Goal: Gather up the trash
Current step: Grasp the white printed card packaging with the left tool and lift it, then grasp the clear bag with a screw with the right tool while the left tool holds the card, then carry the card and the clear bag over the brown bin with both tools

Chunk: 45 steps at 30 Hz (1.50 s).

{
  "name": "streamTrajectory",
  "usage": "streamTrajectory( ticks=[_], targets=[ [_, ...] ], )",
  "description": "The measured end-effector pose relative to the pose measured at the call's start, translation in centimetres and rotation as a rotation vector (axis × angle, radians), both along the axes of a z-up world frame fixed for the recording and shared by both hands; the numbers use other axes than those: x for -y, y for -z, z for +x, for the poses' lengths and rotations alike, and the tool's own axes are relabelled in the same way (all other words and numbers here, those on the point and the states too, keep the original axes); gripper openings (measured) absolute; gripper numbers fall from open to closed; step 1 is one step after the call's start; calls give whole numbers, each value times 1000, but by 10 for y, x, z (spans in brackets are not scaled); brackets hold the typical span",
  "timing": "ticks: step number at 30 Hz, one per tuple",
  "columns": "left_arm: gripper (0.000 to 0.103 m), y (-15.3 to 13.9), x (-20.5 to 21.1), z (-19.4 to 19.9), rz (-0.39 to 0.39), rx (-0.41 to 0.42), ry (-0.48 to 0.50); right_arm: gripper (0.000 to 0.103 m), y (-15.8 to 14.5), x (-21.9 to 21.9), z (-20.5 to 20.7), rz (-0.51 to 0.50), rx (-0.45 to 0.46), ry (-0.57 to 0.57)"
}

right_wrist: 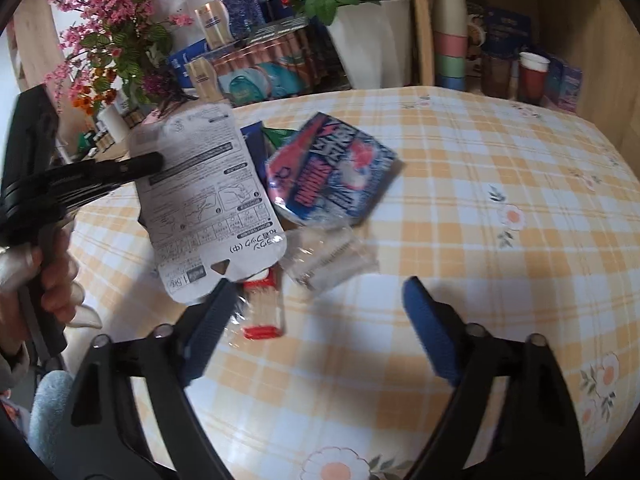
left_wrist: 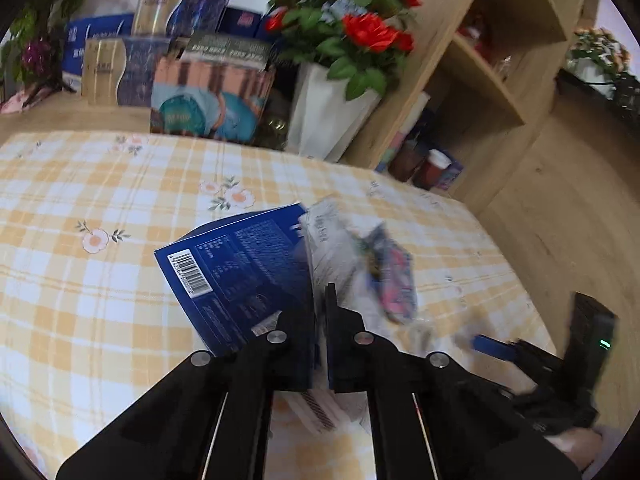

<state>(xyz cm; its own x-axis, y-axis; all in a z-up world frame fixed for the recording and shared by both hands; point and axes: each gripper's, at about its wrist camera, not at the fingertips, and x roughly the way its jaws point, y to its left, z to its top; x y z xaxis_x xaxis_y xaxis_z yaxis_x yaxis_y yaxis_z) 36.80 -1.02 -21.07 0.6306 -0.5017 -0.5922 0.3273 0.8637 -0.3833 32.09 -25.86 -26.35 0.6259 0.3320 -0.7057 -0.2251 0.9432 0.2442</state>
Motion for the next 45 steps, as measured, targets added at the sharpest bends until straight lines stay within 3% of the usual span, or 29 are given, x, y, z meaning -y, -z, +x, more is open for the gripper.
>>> streamTrajectory(
  ticks=[4, 12, 16, 19, 27, 45],
  targets=[
    [2, -21, 6, -24, 3, 49, 55, 71, 3, -9, 16, -37, -17, -22],
    [1, -57, 0, -63, 8, 141, 70, 70, 16, -13, 42, -60, -69, -9],
    [1, -63, -7, -80, -3, 143, 76, 70, 25, -14, 49, -47, -103, -6],
    [1, -63, -15, -90, -5, 134, 53, 61, 22, -16, 46, -46, -106, -14],
    [1, -69, -37, -119, -28, 113, -18, 48, -3, -20, 14, -36, -47, -38],
    [1, -107, -45, -208, -4, 172, -49, 47, -53, -28, -89, -7, 58, -79]
  ],
)
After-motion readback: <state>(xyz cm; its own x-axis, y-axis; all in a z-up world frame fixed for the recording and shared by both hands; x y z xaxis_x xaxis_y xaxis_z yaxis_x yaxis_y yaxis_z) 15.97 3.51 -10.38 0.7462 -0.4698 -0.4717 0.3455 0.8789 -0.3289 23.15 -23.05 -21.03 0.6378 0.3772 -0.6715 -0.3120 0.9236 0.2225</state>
